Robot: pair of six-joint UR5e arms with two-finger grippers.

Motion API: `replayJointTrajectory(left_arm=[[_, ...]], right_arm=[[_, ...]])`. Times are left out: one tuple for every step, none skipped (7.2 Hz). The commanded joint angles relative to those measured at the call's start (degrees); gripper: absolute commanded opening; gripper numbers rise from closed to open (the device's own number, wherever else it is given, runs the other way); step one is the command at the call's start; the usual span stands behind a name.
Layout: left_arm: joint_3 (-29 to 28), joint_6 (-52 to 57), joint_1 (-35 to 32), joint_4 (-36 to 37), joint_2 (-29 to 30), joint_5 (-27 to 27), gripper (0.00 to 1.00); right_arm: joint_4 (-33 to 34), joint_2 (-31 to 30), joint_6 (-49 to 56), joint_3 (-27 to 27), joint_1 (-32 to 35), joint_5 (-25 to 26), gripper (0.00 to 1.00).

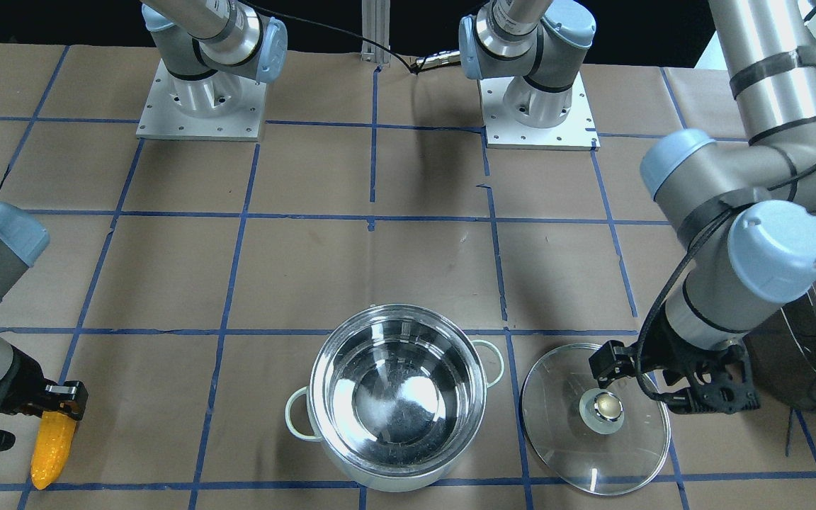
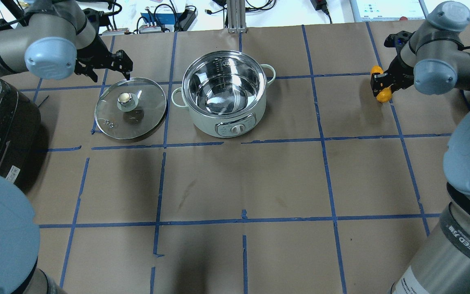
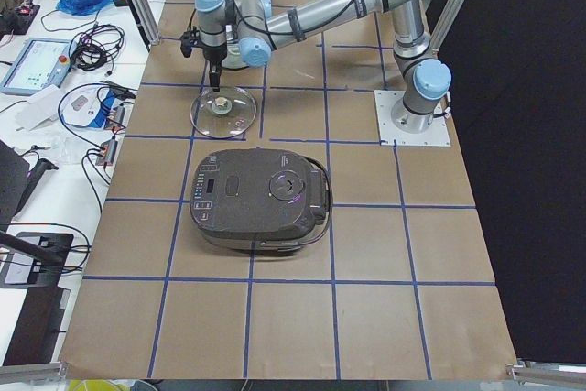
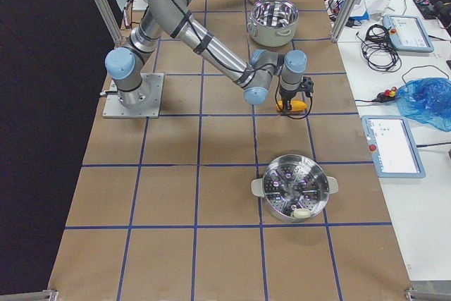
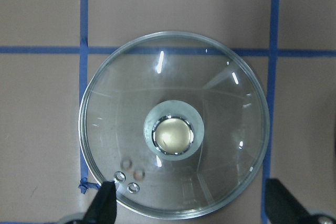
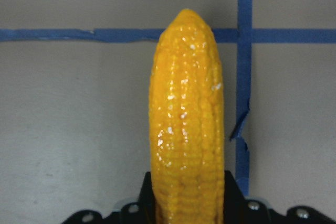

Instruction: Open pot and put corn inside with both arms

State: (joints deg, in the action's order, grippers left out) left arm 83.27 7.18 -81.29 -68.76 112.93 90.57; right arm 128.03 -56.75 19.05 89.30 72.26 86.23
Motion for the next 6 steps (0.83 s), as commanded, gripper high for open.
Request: replayJointTrajectory(left_arm=[[-4.67,-0.06,-1.41,-17.47,-9.44,0.22,1.0],[-5.56,-0.06,-1.5,-23.38,-12.79,1.09,1.0],[-5.48,-0.06,-1.85,-25.44,-15.0,1.62,1.0],[-5.05,0.37,-2.2,-25.55,-15.98,1.54,1.0],[-4.61,0.46,-2.2,-25.2,-15.47,1.36,1.0],[-3.73,0.81,-2.55,-25.54,-16.68,1.01,1.0]], right_arm=[[-8.78,-7.03,-3.46,-4.28,7.06,0.43,0.05],[-14.16,-8.02,-8.1,-9.01,12.41,0.17,0.05],[-15.08,-8.12,-12.67,-12.02,18.99,0.34,0.05],[-14.31,-7.94,-19.24,-13.27,26.54,0.34,0.05],[-13.95,-6.72,-27.49,-14.06,32.01,0.26,0.05],[-10.38,-3.58,-30.7,-14.94,35.63,0.0,0.05]])
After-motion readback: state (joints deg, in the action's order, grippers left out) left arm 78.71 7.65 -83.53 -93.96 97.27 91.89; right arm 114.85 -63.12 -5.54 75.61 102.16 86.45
